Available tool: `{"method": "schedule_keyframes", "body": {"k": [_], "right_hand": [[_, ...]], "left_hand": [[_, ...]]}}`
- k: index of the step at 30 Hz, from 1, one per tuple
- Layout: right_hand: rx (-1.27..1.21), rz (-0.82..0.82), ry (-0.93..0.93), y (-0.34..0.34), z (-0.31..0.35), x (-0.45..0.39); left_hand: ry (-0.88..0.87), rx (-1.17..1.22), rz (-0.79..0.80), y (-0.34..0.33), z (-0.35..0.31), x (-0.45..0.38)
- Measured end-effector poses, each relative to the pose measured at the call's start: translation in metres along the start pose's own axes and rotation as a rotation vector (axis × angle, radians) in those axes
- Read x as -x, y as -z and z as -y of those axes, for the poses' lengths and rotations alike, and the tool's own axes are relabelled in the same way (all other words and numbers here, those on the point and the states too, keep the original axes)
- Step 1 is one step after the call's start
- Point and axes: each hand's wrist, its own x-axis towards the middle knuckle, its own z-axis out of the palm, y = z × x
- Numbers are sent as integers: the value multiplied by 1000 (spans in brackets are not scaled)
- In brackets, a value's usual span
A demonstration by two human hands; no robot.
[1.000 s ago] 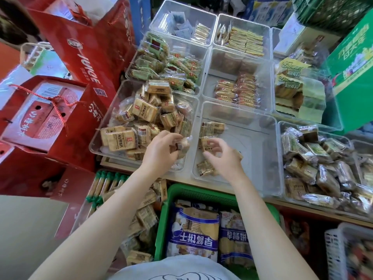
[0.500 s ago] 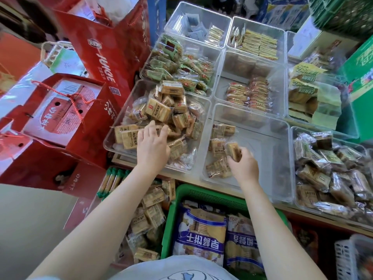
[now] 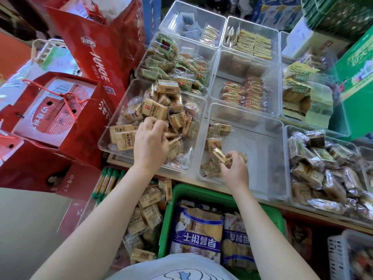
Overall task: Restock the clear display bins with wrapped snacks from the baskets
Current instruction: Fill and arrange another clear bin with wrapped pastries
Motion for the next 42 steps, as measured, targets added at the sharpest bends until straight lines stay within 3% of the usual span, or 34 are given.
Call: {"method": "schedule_keyframes", "body": {"k": [4,9,10,13,18,21,24,26,28,31,34,37,42], "right_hand": [[-14,-11,29,-4,6,3],[145,373,-45,3,20,-2],[144,385,-43,7,24,-2],[-36,279,53,30,42,4],[-157,491,264,55,73,14],[-119,343,277,53,77,4],[-131,-1,259,49,78,-12],[-90,-211,164,45,76,-27],[-3,-254,68,38,72,-41],[77,-162,6,22,67,-57],[82,53,3,5,65,-60],[130,246,24,-9,59,-52],[224,347,-26,-8,53,-46]], "left_hand": [[89,302,66,14,-25,4],[131,340,287,0,-37,12],[129,337,303,-2,-38,15],[64,369,337,-5,-39,20],[-131,487,410,-8,-43,22],[-147,440,305,-7,-47,17],[-47,330,254,2,-32,11],[16,152,192,8,-12,11],[96,-129,121,10,10,15],[311,-376,162,13,32,18],[442,-357,315,15,45,20],[404,-275,314,16,53,22],[310,-78,264,14,56,28]]}}
